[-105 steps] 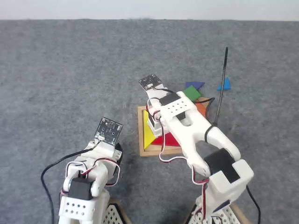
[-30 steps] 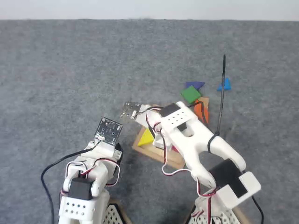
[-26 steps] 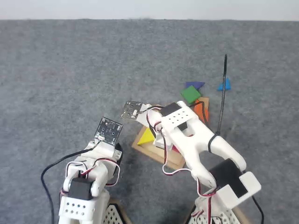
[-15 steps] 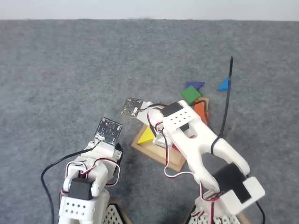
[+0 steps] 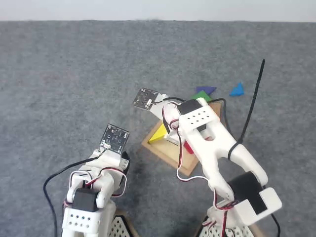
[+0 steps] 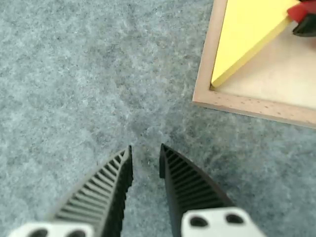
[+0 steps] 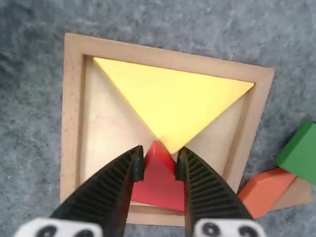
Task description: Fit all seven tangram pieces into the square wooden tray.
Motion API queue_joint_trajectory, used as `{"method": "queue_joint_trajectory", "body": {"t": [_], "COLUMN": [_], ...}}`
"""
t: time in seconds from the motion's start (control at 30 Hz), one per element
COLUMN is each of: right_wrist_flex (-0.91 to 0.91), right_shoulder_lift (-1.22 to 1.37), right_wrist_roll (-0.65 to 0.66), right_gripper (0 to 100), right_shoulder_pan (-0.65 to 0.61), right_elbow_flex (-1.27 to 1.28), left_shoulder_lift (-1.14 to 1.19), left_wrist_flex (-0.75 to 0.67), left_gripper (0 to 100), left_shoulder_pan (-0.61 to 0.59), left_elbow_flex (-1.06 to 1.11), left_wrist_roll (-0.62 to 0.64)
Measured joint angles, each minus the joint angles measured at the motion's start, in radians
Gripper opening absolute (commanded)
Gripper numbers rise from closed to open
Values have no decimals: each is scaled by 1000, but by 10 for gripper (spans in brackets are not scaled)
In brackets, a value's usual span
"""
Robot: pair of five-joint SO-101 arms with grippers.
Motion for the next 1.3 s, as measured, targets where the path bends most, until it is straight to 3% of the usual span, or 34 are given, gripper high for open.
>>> {"method": "queue_joint_trajectory", "body": {"t": [0.4,0.63,1.1,1.17,1.3], "right_wrist_flex": [64,75,-100,-124,-130], "right_shoulder_lift": [0,0,0,0,0], "right_wrist_roll": [2,2,-5,-6,-5], "right_gripper": [95,95,99,147,349], "right_shoulder_pan": [0,68,106,107,107], "right_elbow_flex": [0,-2,-2,-2,-2], "left_shoulder_lift": [0,0,0,0,0], "left_wrist_flex": [0,0,0,0,0], "left_gripper": [88,88,88,88,88], "left_shoulder_pan": [0,0,0,0,0], "left_elbow_flex": [0,0,0,0,0], "left_wrist_roll": [0,0,0,0,0]}}
